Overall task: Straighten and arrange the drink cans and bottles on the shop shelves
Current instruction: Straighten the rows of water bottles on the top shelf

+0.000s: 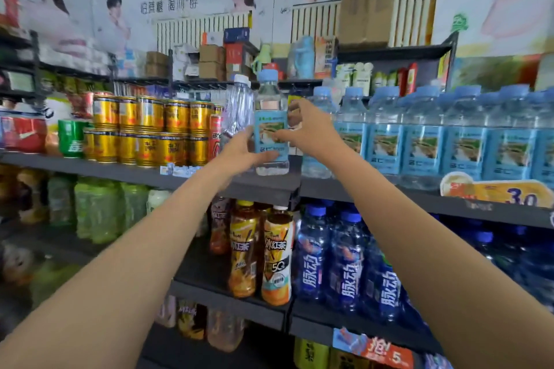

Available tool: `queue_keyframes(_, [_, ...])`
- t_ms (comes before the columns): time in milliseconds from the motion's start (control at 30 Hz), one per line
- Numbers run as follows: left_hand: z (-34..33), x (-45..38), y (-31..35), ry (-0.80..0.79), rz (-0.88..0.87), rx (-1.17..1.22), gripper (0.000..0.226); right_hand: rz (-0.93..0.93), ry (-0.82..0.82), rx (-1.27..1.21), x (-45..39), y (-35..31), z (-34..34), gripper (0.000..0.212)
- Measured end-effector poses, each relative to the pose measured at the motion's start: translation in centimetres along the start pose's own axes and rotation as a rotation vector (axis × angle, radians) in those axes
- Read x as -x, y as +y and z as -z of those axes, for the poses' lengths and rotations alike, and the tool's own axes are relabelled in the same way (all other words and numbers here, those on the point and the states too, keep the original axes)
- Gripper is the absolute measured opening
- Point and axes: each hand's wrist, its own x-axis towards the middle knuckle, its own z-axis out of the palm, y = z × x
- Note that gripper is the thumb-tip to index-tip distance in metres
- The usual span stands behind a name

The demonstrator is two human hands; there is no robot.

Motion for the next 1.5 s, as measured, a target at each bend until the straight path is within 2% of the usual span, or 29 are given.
queue_keyframes(100, [0.0, -2.0, -1.7, -0.056, 0.042, 0.053, 0.057, 0.029, 0.025, 0.12, -1.1, 0.4, -1.3, 0.07])
queue_keyframes(200, [0.0, -3.8, -3.2, -0.187, 0.078, 0.007, 0.058, 0.071, 0.007, 0.293, -1.4, 0.9, -2.3, 0.076])
queue_keyframes(300, [-0.6, -5.4, -4.8, -0.28, 0.077, 0.092, 0.046, 0.003, -0.029, 0.423, -1.4, 1.6, -3.4, 0.077])
queue_keyframes(367, [-1.4, -6.3, -5.6, -0.361, 0.049, 0.138, 0.049, -0.038, -0.015, 0.528, -1.3, 1.6, -4.1, 0.074])
queue_keyframes(467, [-2.2, -7.8, -6.2, -0.458, -0.024, 0.119, 0.047, -0.117, 0.036, 0.677, -1.2, 1.1, -4.9, 0.061])
queue_keyframes(567, [-2.2, -9.2, -6.4, -0.515, -0.043, 0.055, 0.036, -0.18, 0.045, 0.782, -0.8, 1.1, -5.5, 0.035])
queue_keyframes(633, [-2.2, -9.6, -6.5, -0.527, -0.061, 0.033, 0.041, -0.189, 0.04, 0.859, -0.3, 0.9, -6.2, 0.022])
queue_keyframes(800, [-3.0, -9.6, -6.0, -0.389, -0.174, -0.102, 0.039, -0.228, 0.017, 0.954, 0.8, 1.2, -7.3, 0.024])
queue_keyframes(933, [-3.1, -9.8, -6.6, -0.366, -0.11, -0.123, 0.043, -0.241, 0.021, 0.94, 0.9, 1.6, -7.5, 0.026])
queue_keyframes(1067, [-3.7, -8.7, -6.9, -0.16, -0.082, -0.162, 0.044, -0.174, 0.01, 0.914, 1.2, 2.4, -7.3, 0.027])
queue_keyframes(1167, [-4.0, -7.6, -6.3, -0.025, -0.039, -0.233, 0.036, -0.081, -0.008, 0.857, 1.8, 3.4, -6.4, 0.025])
queue_keyframes(1267, [-4.5, -5.9, -5.1, 0.191, -0.029, -0.204, 0.029, -0.02, 0.027, 0.746, 2.8, 4.1, -5.1, 0.029])
queue_keyframes(1300, [-4.7, -5.0, -4.8, 0.279, -0.082, -0.168, 0.028, -0.006, 0.071, 0.685, 3.2, 4.1, -4.7, 0.029])
queue_keyframes(1367, [-5.5, -2.3, -4.6, 0.402, -0.319, -0.166, 0.027, 0.027, 0.18, 0.557, 4.5, 4.2, -4.2, 0.028])
queue_keyframes(1433, [-6.7, 0.8, -5.3, 0.373, -0.584, -0.217, 0.03, 0.058, 0.268, 0.503, 6.6, 4.7, -4.0, 0.024])
queue_keyframes(1500, [-8.1, 3.6, -7.1, 0.284, -0.722, -0.301, 0.034, 0.039, 0.313, 0.476, 8.9, 5.9, -4.1, 0.023])
